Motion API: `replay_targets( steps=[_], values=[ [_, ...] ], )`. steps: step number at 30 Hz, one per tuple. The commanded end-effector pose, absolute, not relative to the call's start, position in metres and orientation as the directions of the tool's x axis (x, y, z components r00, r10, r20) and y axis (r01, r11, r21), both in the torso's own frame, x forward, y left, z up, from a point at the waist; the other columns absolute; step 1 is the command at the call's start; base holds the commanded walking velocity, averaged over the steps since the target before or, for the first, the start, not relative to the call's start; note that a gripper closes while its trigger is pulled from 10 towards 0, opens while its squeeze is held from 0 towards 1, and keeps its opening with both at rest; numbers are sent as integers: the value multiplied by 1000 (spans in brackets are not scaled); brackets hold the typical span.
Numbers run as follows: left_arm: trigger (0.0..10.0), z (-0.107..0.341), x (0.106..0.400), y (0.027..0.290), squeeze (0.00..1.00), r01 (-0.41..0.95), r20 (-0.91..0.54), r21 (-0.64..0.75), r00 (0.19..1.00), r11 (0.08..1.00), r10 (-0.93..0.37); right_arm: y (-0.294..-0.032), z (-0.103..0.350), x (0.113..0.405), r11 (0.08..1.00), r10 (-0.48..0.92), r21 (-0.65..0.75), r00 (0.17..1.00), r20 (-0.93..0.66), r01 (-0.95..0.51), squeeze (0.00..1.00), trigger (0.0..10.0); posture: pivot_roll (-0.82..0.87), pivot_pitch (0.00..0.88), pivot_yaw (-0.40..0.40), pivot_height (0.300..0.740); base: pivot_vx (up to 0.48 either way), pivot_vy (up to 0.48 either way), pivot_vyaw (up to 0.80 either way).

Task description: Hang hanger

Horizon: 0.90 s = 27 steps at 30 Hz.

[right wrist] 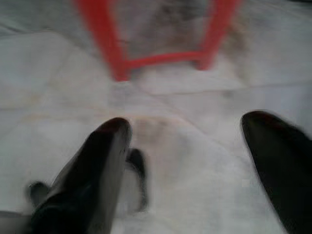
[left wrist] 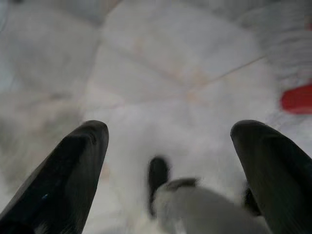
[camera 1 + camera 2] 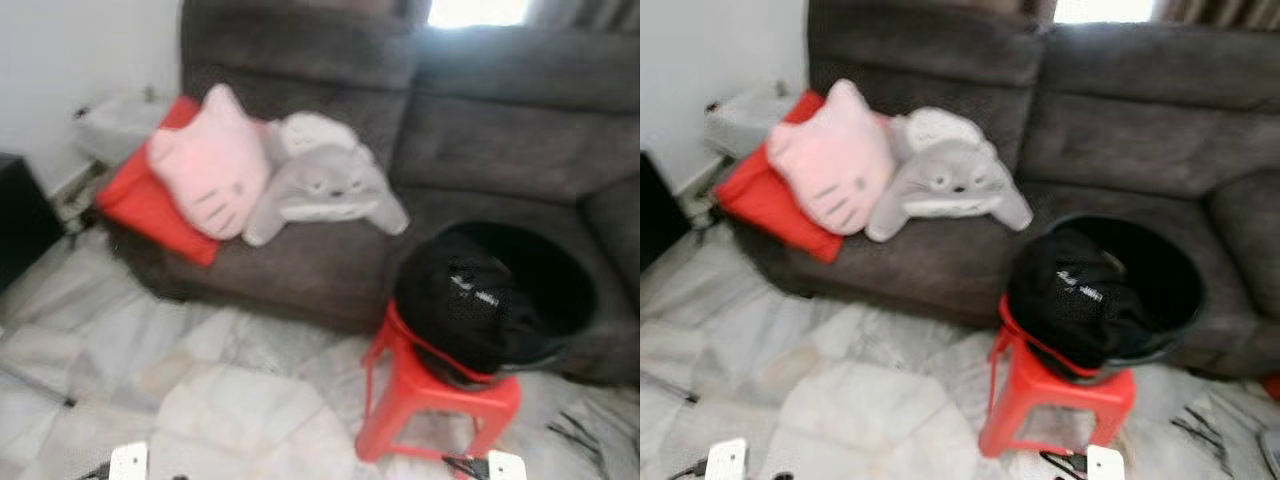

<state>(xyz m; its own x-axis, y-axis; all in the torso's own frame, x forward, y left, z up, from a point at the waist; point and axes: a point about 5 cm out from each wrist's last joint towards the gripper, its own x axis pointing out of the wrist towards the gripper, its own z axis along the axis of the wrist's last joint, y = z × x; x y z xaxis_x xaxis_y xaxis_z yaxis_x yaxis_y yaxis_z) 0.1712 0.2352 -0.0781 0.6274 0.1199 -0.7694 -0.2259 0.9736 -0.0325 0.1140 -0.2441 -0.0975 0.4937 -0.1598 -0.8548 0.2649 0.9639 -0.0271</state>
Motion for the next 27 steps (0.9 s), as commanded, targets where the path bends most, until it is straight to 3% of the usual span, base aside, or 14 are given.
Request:
replay_targets(
  steps=[1, 27],
  values=[
    [10000, -80, 163, 242, 0, -230, -784, -15, 606, 973, 131, -239, -96, 124, 964, -147, -4, 518, -843, 267, 0, 10000, 1, 0, -50, 720, 296, 0, -438],
    [10000, -81, 161, 242, 0, -226, -789, -26, 603, 974, 119, -239, -96, 123, 966, -152, -17, 518, -842, 257, 0, 10000, 3, 0, -53, 716, 21, 0, 0]
  ],
)
